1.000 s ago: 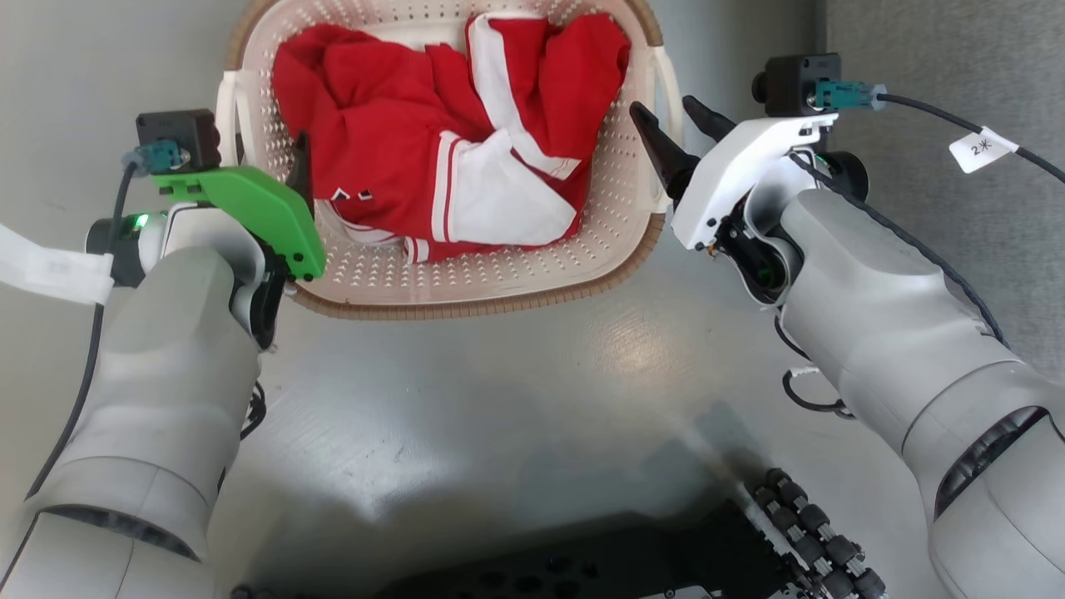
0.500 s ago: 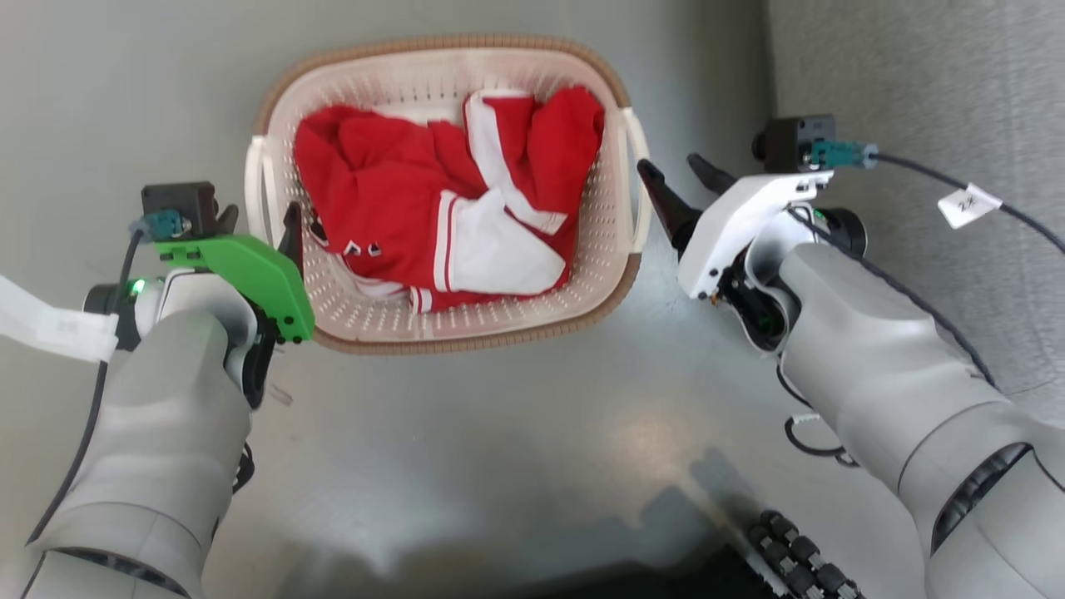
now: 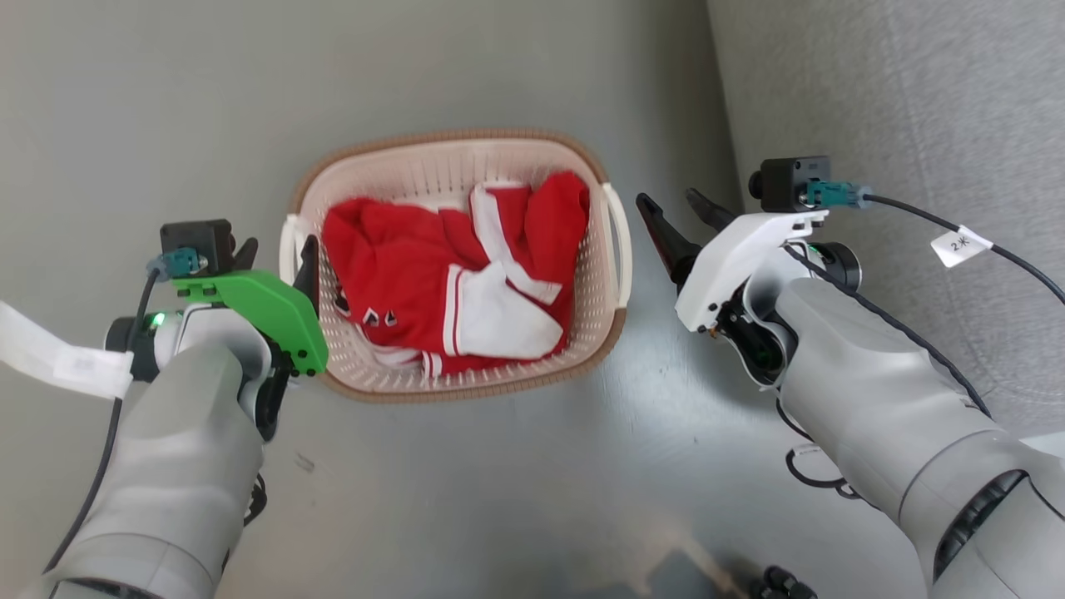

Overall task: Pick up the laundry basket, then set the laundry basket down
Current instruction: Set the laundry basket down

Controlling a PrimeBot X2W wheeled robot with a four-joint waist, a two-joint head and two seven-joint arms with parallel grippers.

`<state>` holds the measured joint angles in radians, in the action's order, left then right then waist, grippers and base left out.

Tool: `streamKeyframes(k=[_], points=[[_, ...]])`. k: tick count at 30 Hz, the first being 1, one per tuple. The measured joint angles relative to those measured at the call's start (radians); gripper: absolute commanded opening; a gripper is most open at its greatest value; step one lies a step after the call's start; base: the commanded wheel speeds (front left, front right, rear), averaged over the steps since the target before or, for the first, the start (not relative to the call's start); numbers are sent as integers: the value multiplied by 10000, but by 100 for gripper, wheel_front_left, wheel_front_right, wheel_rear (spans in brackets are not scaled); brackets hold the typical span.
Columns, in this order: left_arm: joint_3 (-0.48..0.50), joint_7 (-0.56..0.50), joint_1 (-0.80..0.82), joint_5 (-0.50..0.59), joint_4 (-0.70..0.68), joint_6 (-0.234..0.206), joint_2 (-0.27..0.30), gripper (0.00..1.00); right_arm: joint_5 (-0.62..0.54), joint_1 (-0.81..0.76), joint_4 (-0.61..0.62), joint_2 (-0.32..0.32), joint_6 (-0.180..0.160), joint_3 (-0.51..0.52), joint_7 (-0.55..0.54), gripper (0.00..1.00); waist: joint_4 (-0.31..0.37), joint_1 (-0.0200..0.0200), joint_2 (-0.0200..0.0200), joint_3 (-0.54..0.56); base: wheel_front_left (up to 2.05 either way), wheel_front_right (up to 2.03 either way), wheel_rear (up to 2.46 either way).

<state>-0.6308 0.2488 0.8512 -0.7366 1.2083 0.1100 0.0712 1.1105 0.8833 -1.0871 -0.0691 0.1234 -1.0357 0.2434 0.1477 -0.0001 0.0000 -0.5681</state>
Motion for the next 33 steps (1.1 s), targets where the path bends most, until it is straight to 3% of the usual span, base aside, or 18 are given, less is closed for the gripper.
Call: streamKeyframes(k=[7, 17, 24, 33], points=[[412, 2, -241, -48, -865, 15, 48, 100, -75, -237, 100, -263, 6, 128, 67, 100, 6, 0, 0, 768, 0, 0, 0], [1057, 2, -1072, 35, -2345, 31, 205, 100, -782, -354, 997, -836, 6, 1344, 69, 100, -50, 0, 0, 2052, 0, 0, 0], [1720, 2, -2131, 249, -3509, -33, 272, 100, -1373, -1266, 1881, -1016, -36, 2259, 69, 100, -142, 0, 0, 3077, 0, 0, 0], [2767, 31, -3458, 441, -5083, -134, 297, 100, -2230, -2452, 3221, -1369, -385, 3396, 69, 100, -283, 0, 0, 4205, 0, 0, 0]])
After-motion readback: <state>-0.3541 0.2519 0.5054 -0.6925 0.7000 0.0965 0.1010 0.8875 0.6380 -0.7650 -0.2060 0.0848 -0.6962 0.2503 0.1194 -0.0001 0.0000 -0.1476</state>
